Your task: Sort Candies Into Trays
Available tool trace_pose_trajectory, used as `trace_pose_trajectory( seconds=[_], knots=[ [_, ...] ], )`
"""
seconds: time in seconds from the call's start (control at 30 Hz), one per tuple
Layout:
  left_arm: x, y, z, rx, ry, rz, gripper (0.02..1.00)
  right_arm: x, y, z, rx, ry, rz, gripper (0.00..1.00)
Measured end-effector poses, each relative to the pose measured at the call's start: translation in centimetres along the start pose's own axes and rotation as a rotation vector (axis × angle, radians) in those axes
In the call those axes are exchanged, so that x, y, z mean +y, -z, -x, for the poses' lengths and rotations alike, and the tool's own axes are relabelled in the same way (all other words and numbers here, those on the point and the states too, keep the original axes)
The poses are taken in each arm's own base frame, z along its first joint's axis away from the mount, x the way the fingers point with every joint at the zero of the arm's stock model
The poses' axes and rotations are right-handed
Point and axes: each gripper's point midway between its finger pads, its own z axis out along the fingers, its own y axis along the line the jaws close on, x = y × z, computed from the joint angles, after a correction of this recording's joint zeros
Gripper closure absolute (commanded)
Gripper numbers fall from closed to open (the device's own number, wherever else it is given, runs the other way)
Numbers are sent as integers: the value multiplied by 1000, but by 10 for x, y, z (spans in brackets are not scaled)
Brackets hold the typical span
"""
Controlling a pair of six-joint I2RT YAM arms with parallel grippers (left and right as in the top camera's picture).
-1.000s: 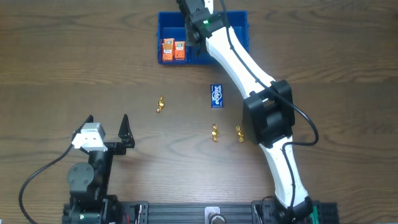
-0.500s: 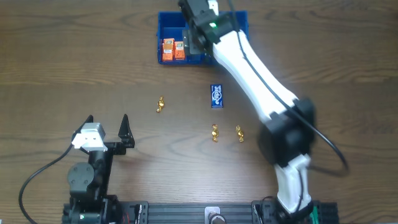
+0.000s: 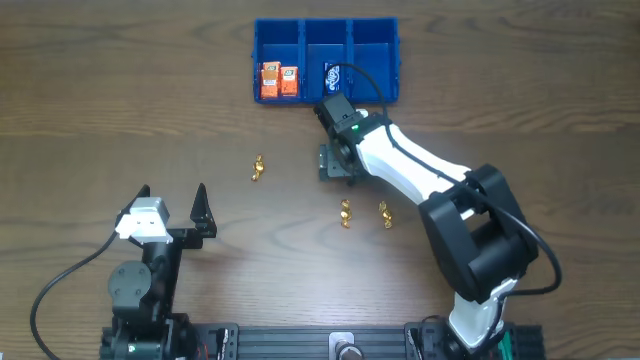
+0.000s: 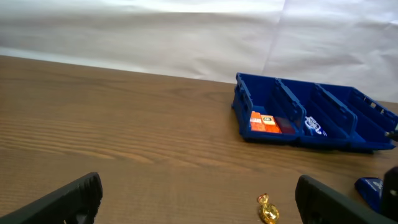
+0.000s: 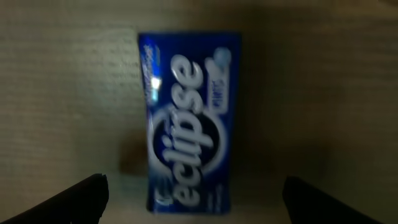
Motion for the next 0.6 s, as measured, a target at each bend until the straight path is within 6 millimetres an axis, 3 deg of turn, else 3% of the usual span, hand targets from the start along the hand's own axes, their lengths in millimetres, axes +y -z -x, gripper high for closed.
trace_pose_trajectory(
  seconds=[0.17,0.23,0.27,0.33,0.37,0.6],
  knots=[
    [0,0,0,0,0,0,20,0,-7,12,-34,-24,19,119],
    [0,0,0,0,0,0,20,-5,-14,15,-30,-36,3,281],
    [0,0,0,0,0,0,20,-6,-14,16,-33,-40,-1,457],
    [0,0,0,0,0,0,23,-7,-15,16,-35,-43,-2,698],
    [0,0,0,0,0,0,20,-6,-15,17,-37,-43,0,752],
    [0,0,0,0,0,0,20,0,-9,15,-13,-33,6,825]
  ],
)
